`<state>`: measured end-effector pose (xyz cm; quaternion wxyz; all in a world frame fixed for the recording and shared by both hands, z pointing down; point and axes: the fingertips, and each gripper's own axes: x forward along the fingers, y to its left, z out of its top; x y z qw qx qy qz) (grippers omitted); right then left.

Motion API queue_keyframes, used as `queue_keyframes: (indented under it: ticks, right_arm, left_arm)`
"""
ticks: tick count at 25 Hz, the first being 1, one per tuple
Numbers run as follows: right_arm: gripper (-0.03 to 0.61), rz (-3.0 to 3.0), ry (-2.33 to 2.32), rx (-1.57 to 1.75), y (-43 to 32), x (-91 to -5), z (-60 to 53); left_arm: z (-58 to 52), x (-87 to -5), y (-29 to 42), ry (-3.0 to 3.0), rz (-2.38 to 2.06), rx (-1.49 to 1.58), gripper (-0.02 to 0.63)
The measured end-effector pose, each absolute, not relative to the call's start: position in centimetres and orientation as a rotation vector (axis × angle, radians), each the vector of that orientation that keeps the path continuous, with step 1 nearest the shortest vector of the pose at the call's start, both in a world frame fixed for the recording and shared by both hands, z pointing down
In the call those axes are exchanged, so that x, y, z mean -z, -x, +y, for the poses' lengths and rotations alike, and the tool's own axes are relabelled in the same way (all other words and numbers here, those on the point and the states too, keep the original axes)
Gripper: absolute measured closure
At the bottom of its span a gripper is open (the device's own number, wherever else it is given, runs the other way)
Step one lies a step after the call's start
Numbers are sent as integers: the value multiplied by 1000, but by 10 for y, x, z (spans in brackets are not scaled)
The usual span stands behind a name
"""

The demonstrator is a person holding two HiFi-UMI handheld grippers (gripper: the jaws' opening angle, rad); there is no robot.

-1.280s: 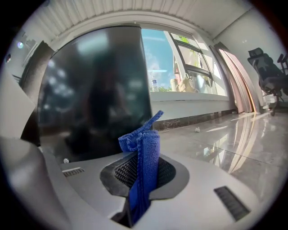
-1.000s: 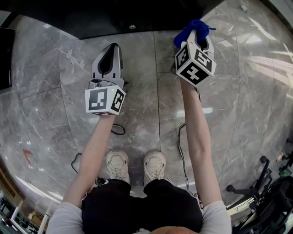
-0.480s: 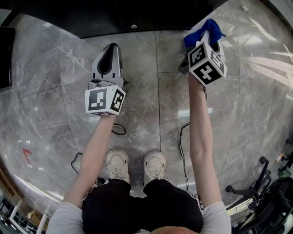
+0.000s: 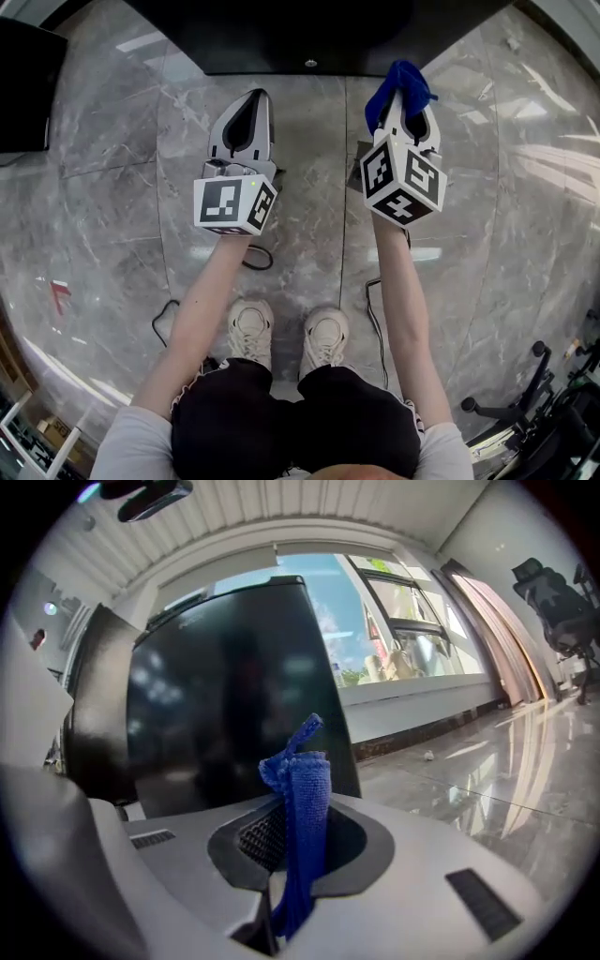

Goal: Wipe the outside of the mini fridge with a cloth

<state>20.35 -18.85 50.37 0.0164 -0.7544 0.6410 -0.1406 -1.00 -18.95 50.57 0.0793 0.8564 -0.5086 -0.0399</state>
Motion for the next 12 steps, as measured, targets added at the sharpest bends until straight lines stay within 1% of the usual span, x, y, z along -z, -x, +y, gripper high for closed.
queue_keyframes:
  ticks: [7, 12]
  right_arm:
    - [516, 2245, 2194, 399, -126, -492, -177]
    - [517, 2355, 2105, 332, -100, -473, -169]
  left_arm:
    - [-180, -484, 26, -2573, -1565, 137, 609]
    - [-170, -472, 27, -2631, -1557, 109, 609]
